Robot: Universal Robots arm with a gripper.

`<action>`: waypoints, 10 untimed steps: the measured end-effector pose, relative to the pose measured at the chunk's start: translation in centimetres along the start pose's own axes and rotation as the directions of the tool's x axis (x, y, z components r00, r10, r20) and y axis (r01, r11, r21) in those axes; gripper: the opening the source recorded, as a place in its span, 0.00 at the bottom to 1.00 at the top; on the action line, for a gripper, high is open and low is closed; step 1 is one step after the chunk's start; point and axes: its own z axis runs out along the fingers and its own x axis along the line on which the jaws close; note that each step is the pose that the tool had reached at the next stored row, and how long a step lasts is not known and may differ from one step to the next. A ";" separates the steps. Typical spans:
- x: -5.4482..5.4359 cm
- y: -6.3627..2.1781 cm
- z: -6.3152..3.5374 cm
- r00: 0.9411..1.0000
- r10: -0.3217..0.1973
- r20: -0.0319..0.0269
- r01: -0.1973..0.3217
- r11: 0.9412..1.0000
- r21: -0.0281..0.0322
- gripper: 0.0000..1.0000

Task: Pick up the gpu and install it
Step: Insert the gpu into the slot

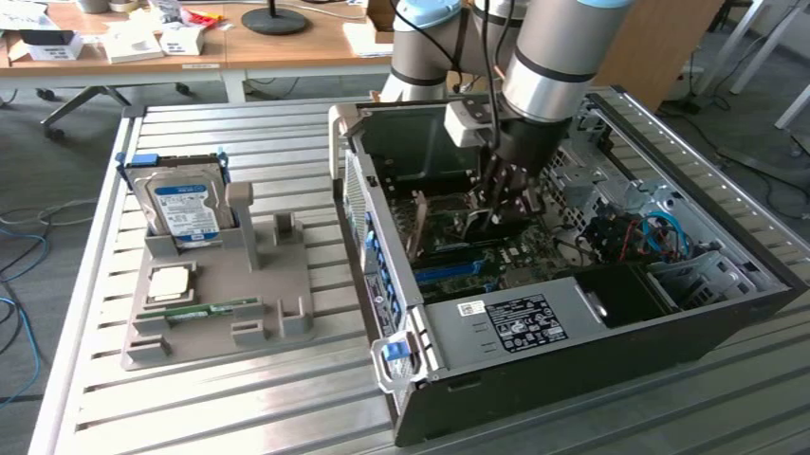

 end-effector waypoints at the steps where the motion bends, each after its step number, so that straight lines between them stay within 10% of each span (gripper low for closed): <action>1: 0.1 0.00 -0.01 1.000 0.000 0.000 0.000 1.000 0.000 0.26; 10: 0.3 -0.01 0.02 1.000 0.000 0.000 0.000 1.000 0.000 0.26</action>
